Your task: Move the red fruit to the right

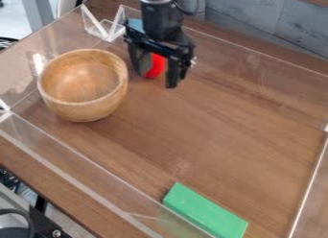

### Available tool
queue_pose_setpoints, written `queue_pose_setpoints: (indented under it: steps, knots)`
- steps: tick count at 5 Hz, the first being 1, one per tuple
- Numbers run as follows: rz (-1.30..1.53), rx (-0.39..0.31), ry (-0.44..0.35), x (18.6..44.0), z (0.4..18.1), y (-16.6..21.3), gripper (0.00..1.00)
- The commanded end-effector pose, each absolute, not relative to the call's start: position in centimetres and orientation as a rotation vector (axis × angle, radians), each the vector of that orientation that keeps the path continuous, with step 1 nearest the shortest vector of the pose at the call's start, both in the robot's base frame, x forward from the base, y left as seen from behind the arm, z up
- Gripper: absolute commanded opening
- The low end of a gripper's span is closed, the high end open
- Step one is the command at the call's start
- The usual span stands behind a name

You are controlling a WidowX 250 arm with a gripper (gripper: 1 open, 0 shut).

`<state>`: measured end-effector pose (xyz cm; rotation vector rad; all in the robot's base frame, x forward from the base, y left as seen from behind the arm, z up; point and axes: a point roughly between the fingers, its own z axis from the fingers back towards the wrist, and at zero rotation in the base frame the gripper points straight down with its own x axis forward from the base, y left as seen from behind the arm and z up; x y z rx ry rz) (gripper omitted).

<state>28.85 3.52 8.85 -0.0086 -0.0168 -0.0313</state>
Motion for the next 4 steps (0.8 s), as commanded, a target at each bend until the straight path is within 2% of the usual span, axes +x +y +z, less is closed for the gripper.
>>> queue_pose_setpoints:
  steps: [1,3,4]
  knots:
    - [0.0,0.003,-0.099,30.9,10.0,3.6,1.0]
    - [-0.03,-0.003,-0.136,28.7,9.5,5.9,1.0]
    - [-0.037,-0.006,-0.167,29.5,9.6,6.1,1.0]
